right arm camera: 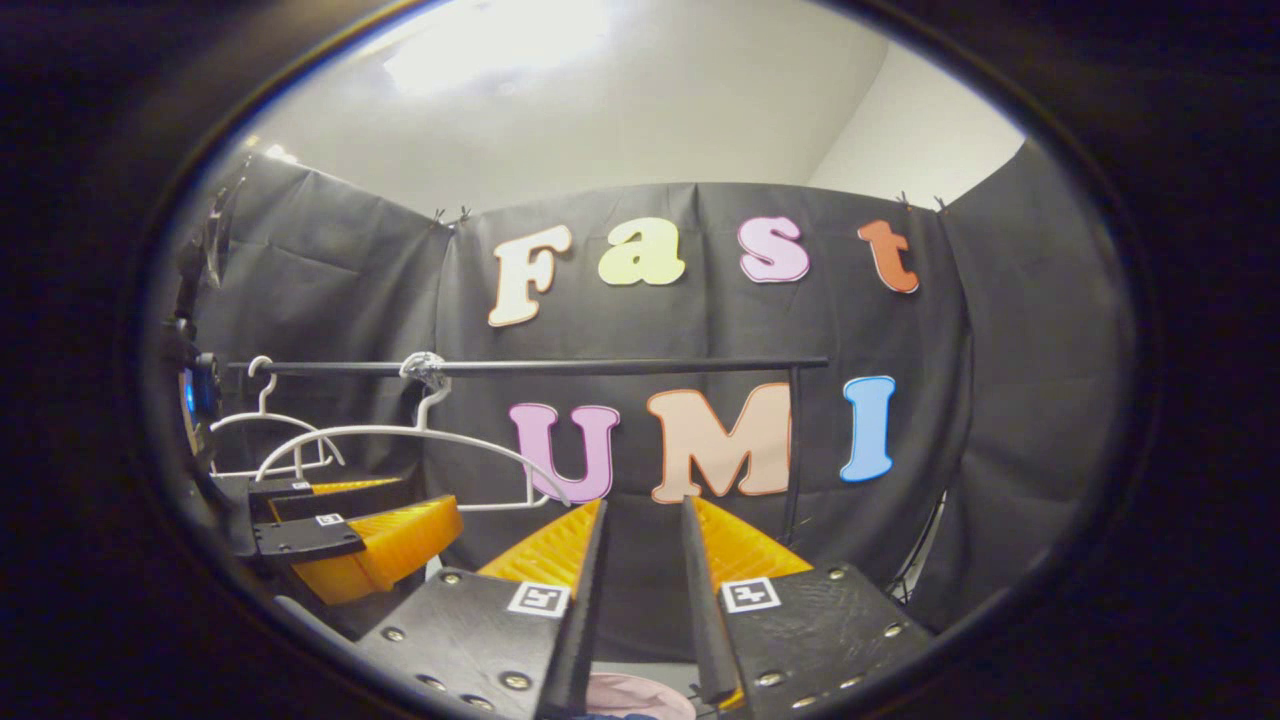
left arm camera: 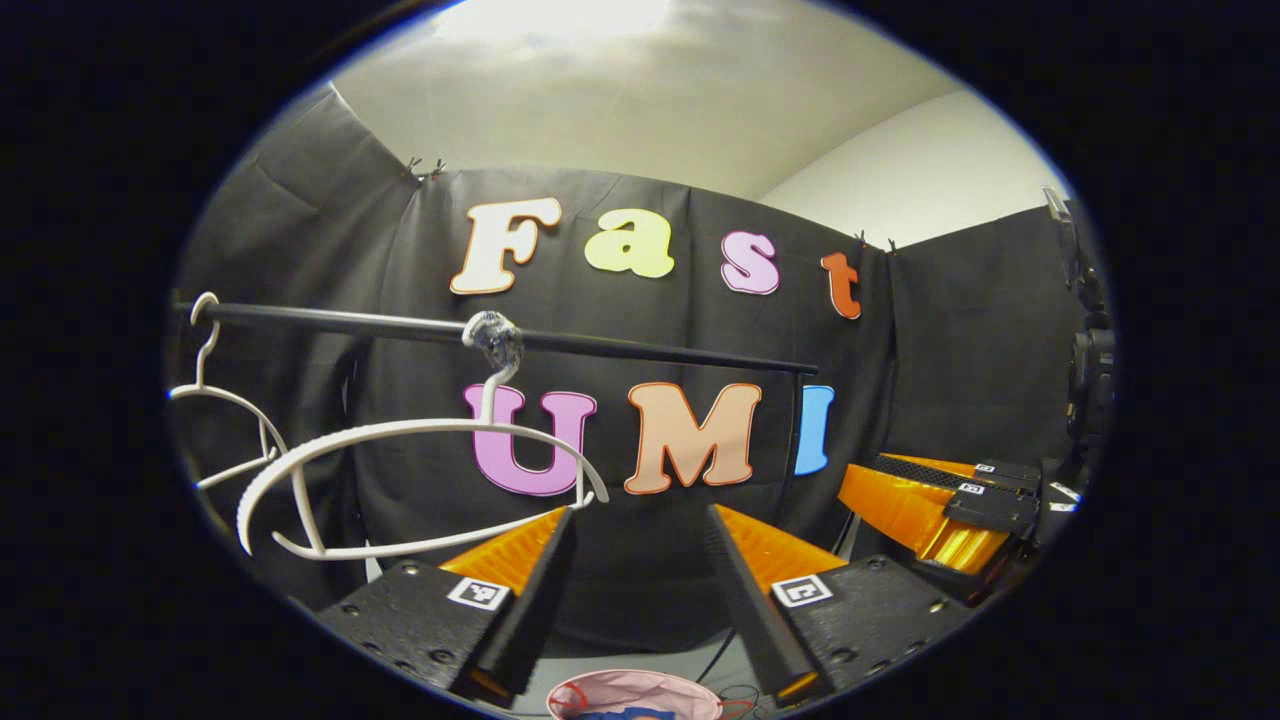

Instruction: Grasp the clothes on the hanger with both hands and then place them into the laundry hamper below.

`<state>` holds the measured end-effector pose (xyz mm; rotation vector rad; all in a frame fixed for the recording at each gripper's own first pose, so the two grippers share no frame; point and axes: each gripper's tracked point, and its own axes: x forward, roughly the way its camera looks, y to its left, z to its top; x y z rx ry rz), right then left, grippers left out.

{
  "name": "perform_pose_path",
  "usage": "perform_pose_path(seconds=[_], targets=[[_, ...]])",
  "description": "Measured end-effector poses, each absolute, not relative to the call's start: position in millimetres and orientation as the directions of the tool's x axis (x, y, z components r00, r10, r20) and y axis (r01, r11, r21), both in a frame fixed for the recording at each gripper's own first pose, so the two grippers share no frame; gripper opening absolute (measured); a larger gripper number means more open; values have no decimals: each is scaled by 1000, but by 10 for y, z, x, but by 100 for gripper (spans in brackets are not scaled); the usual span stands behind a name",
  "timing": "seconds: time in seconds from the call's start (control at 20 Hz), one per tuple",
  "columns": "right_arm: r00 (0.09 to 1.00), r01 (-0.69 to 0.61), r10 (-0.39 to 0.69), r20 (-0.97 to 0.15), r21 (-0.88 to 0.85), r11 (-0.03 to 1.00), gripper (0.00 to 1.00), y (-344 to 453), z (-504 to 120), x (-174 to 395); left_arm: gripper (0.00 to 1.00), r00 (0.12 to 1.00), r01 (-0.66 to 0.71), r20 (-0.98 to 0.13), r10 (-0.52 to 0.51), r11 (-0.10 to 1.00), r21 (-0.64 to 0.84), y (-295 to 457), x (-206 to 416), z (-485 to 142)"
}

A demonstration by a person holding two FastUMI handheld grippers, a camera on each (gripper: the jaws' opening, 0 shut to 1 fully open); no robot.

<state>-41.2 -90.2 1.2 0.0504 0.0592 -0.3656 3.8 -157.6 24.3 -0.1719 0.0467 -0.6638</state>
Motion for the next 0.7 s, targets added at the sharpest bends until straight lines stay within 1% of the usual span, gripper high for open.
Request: perform_pose_path(seconds=[0.05, 0.1, 0.25, 0.3, 0.35, 0.4, 0.45, 0.5, 0.55, 0.65, 0.7], targets=[[932, 361, -358, -61, 40, 932, 52, -906, 26, -458, 95, 786, 611, 20, -617, 773, -171, -1580, -1, 253], [929, 368, -365, -54, 39, 929, 63, -908, 64, -510, 99, 785, 613, 23, -619, 771, -172, -1593, -27, 289], [921, 390, -388, -39, 34, 920, 96, -963, 111, -617, 96, 781, 618, 27, -624, 765, -184, -1579, -24, 231], [918, 397, -396, -35, 36, 917, 99, -985, 131, -661, 96, 778, 621, 27, -628, 761, -187, -1596, -47, 240], [914, 405, -404, -31, 35, 914, 99, -1019, 150, -715, 96, 776, 623, 28, -630, 759, -188, -1610, -65, 243], [911, 413, -412, -32, 30, 910, 96, -1062, 168, -755, 95, 775, 624, 29, -631, 758, -187, -1628, -82, 251], [908, 418, -418, -32, 25, 908, 99, -1092, 177, -806, 94, 772, 628, 30, -634, 756, -185, -1665, -109, 265], [906, 423, -422, -33, 20, 906, 99, -1125, 189, -855, 94, 771, 631, 36, -636, 754, -183, -1698, -134, 278], [903, 428, -428, -33, 14, 904, 99, -1167, 191, -909, 96, 767, 636, 40, -641, 749, -183, -1746, -163, 307], [899, 437, -436, -36, 2, 900, 99, -1264, 205, -996, 95, 754, 651, 48, -655, 735, -188, -1868, -226, 340], [897, 440, -440, -41, -2, 898, 99, -1316, 204, -1042, 94, 746, 659, 46, -664, 727, -192, -1938, -265, 347]])
